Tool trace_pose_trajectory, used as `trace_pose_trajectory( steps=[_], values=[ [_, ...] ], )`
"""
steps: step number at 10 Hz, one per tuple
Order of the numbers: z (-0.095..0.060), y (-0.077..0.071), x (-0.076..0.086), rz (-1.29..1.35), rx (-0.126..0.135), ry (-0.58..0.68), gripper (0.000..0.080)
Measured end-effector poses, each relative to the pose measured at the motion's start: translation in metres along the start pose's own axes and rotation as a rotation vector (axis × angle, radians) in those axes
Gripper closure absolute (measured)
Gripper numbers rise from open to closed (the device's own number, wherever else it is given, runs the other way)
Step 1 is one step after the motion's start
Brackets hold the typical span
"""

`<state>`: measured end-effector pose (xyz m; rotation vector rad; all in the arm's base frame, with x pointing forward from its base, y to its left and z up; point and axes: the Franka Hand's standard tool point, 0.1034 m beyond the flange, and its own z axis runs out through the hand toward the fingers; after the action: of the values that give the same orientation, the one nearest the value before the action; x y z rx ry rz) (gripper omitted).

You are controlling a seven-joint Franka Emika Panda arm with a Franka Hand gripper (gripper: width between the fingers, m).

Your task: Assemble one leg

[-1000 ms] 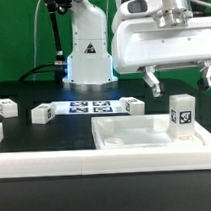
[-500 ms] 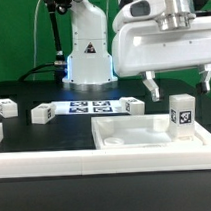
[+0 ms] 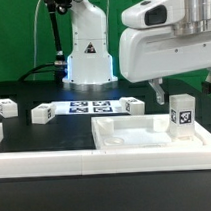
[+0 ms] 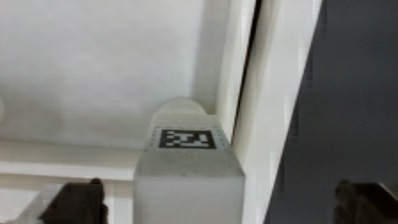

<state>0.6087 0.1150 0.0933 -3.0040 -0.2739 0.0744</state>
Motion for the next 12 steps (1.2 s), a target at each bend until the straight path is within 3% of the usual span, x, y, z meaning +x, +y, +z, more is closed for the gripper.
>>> trace_pose_trajectory(
  steps=[3, 5, 10, 12],
  values=[
    [0.0001, 0.0003, 0.0009, 0.0, -0.001, 0.007, 0.0179],
    [0.0, 0.0003, 0.0011, 0.0, -0.001, 0.007, 0.0511],
    [-0.0001, 0.0001, 0.0012, 0.027, 0.0, 0.007, 0.0508],
    [0.0, -0.0018, 0.0013, 0.198, 0.01, 0.008, 0.0508]
  ],
)
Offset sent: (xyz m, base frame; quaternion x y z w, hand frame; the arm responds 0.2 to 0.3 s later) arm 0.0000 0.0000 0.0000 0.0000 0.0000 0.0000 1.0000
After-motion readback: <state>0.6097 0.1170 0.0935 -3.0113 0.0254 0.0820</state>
